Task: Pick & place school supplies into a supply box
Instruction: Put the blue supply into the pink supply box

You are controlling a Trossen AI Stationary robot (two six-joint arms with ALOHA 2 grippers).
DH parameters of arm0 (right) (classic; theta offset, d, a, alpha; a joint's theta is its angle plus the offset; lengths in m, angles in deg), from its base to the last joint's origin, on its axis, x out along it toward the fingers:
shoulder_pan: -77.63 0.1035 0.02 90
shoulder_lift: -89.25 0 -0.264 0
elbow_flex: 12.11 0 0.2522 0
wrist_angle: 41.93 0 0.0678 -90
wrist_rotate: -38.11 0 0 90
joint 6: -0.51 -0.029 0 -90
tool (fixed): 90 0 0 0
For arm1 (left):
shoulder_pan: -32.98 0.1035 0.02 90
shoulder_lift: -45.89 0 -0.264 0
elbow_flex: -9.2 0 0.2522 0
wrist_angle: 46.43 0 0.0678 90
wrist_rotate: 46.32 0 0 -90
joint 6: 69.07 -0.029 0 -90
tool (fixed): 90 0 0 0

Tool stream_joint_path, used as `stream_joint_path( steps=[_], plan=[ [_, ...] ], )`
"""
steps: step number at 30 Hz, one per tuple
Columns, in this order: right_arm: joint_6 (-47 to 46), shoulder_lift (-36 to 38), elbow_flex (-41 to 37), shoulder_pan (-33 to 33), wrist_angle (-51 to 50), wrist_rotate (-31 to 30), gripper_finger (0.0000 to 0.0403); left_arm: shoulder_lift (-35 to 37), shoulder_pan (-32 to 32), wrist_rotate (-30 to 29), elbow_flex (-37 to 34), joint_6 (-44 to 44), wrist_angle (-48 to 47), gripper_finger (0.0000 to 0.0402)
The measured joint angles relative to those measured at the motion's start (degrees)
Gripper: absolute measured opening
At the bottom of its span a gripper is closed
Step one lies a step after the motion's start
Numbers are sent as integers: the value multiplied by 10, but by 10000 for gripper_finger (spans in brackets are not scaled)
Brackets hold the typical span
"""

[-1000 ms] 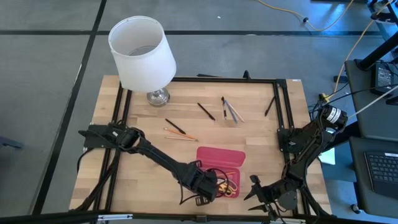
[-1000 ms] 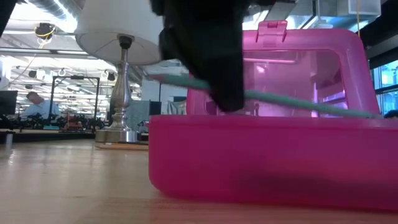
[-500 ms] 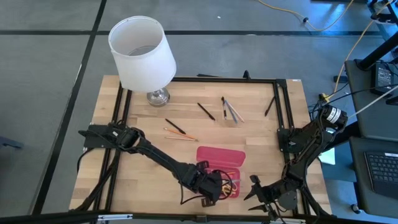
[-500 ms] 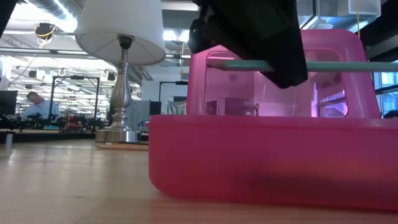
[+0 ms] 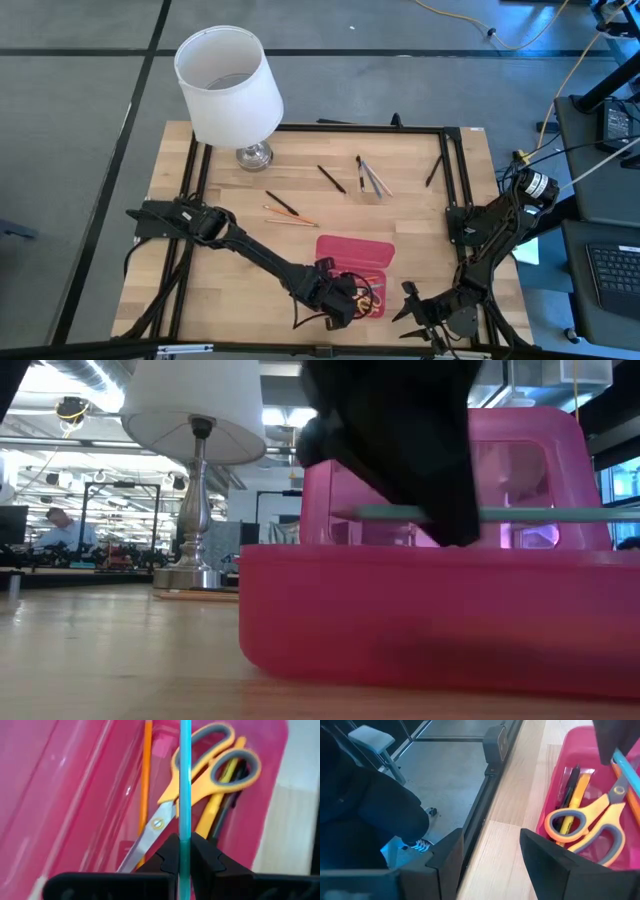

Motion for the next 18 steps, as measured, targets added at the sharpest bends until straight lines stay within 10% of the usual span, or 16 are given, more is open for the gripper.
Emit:
stream_joint_path(
  steps=[18],
  plan=[
    [-17,0,0,0,-9,5,198,-23,0,-5,0,4,-5,44]
  ],
)
